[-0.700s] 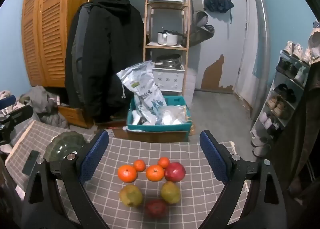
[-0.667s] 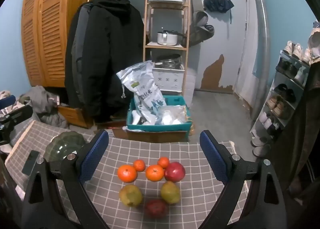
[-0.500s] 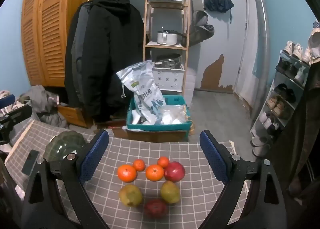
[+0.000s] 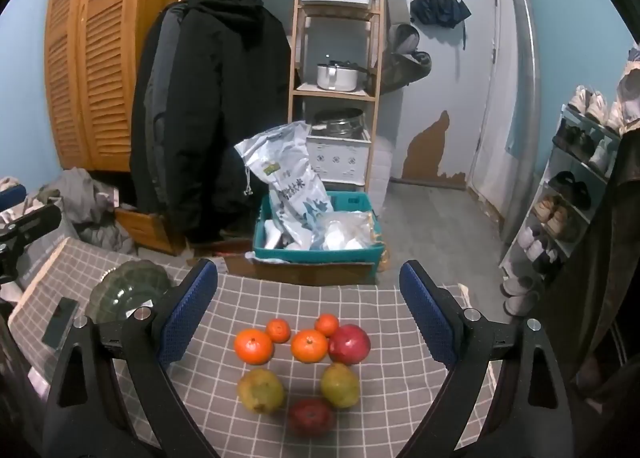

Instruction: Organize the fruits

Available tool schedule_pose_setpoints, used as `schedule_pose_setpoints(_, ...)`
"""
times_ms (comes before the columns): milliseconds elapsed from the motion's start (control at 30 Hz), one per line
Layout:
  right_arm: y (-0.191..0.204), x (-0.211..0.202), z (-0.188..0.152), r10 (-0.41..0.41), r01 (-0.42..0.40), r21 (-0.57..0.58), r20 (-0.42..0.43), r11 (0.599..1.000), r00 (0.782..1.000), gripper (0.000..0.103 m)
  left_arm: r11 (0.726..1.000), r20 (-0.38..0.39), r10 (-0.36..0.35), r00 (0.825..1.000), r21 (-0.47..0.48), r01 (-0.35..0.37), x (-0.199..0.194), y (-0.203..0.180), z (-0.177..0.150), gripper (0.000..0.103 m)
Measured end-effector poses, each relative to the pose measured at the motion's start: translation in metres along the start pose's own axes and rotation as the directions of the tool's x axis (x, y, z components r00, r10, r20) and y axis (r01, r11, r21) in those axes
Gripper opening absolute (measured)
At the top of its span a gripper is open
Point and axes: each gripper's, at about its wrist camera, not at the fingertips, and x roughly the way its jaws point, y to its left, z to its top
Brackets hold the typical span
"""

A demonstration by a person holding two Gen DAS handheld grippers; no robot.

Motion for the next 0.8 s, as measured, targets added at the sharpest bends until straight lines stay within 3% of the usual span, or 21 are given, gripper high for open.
schedule_pose_setpoints(800,0.0012,-0.0008,0.0002,-0.005,0.005,-0.006,0.002,1.0,1.0,0.091,1.0,0.004,-0.002,1.0,-0.005,0.002,-0.0014,-0.0003,0.0004,0.102)
